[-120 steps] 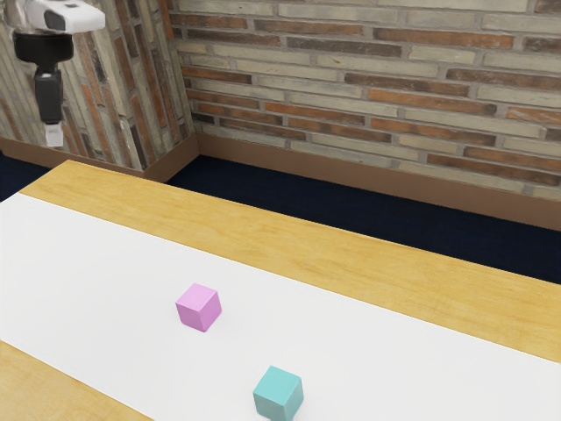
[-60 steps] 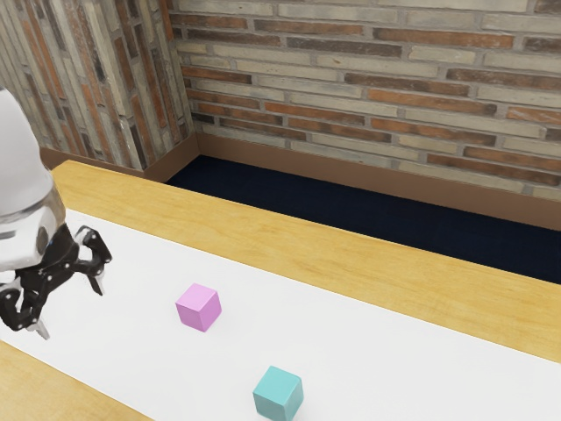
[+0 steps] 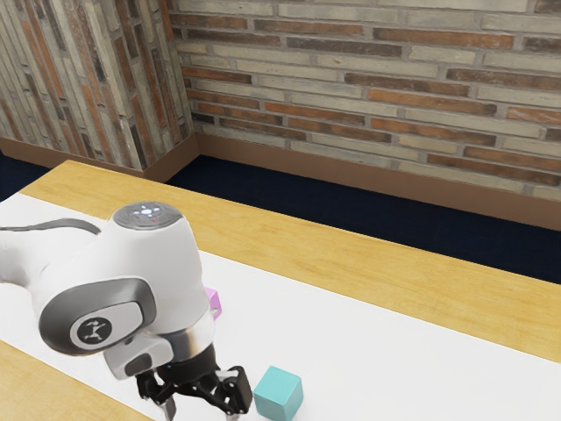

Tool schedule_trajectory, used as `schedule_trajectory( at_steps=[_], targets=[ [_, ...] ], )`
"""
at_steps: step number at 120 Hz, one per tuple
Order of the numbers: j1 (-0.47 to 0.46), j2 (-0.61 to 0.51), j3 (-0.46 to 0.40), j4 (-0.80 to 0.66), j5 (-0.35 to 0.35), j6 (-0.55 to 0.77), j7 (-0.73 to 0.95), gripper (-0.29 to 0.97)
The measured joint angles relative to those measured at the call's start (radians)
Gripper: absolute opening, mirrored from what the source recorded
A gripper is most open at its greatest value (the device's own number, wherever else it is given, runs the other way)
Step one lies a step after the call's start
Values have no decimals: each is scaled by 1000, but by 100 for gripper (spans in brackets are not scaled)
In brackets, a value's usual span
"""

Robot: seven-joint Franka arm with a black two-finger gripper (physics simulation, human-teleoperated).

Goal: Pick up the blue block with one arm, and put the blue block on the pink block with one arm

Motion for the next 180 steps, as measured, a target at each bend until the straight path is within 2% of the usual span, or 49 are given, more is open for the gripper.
schedule_trajectory(
  at_steps=[10,30,46,62,68,79,86,100,115,126,140,152,170,176,180],
  targets=[
    [1,57,19,23,-13,70,134,68],
    [2,160,91,103,13,151,354,68],
    [2,218,161,124,73,204,492,68],
    [1,339,174,125,107,291,570,68],
    [0,359,174,128,77,316,570,68],
    [0,387,177,132,-60,353,570,68],
    [0,403,179,132,-95,373,570,68],
    [0,417,193,137,31,384,561,68],
    [1,458,198,156,112,397,534,68],
    [0,464,197,176,210,384,486,68],
    [-2,471,197,186,260,373,425,68],
    [2,486,192,209,238,375,380,68],
    [9,482,151,206,63,397,373,68],
    [-1,482,144,193,29,396,374,68],
    [0,481,132,187,32,395,375,68]
  ],
)
